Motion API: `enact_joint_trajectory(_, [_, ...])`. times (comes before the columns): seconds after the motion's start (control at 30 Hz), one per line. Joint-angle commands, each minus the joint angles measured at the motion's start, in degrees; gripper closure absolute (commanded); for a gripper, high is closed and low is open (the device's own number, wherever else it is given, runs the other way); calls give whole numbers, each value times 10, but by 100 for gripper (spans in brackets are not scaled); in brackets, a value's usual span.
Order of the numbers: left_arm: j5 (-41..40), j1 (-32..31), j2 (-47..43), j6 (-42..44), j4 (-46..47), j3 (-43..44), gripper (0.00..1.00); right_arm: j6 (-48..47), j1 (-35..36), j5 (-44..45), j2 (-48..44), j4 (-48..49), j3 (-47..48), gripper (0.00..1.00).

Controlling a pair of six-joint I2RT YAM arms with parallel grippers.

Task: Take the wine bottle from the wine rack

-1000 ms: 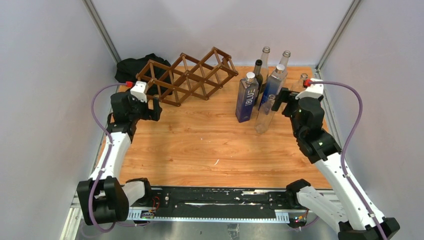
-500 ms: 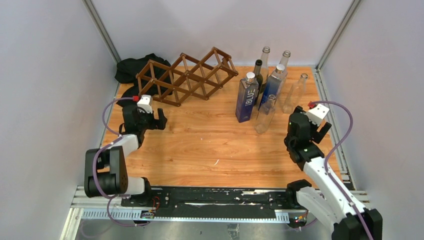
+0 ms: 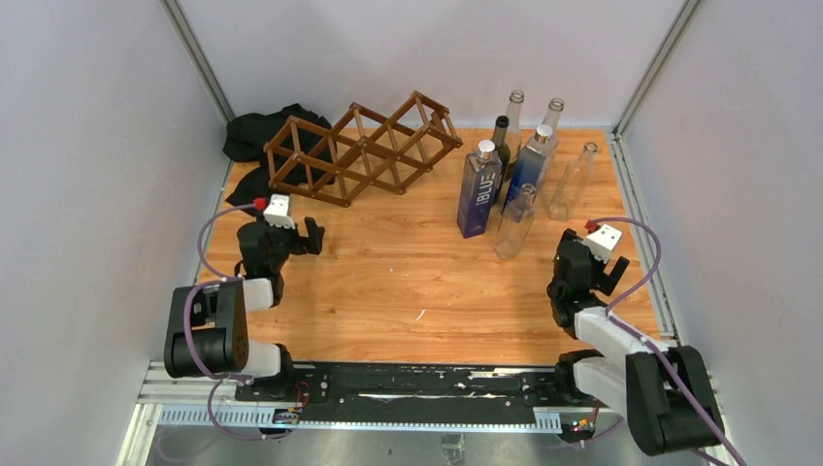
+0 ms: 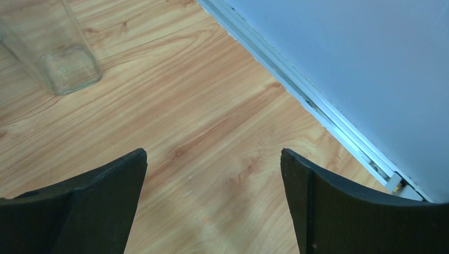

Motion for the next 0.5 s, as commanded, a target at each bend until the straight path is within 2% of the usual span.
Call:
enact_joint_trajectory(0.0, [-1,2,-26,0,117,-37,0,-48,-12,-48,38,179,-28,0])
enact_joint_trajectory(0.13, [-26,-10,-41,5,172,-76,0,-72,-13,-80,102,254,-37,0])
enact_joint_trajectory(0.2, [-53,-31,-44,42,222,-118,0,-88,-12,-85,129,306,-47,0])
enact_joint_trajectory(0.27, [-97,-71,7,56,366,-165,0,-93,-12,-84,143,308,-38,0])
enact_joint_trajectory(0.3, [-104,-75,20,56,398,-168,0,-91,-14,-85,145,296,-30,0])
enact_joint_trajectory(0.33, [-108,-75,10,56,373,-162,0,-89,-13,-87,146,279,-22,0])
enact_joint_trajectory(0.43, [-112,-75,-37,73,203,-109,0,-112,-10,-138,147,255,-10,0])
enact_joint_trajectory(0.47, [-117,-75,-20,63,203,-95,0,-137,-5,-176,156,276,-17,0])
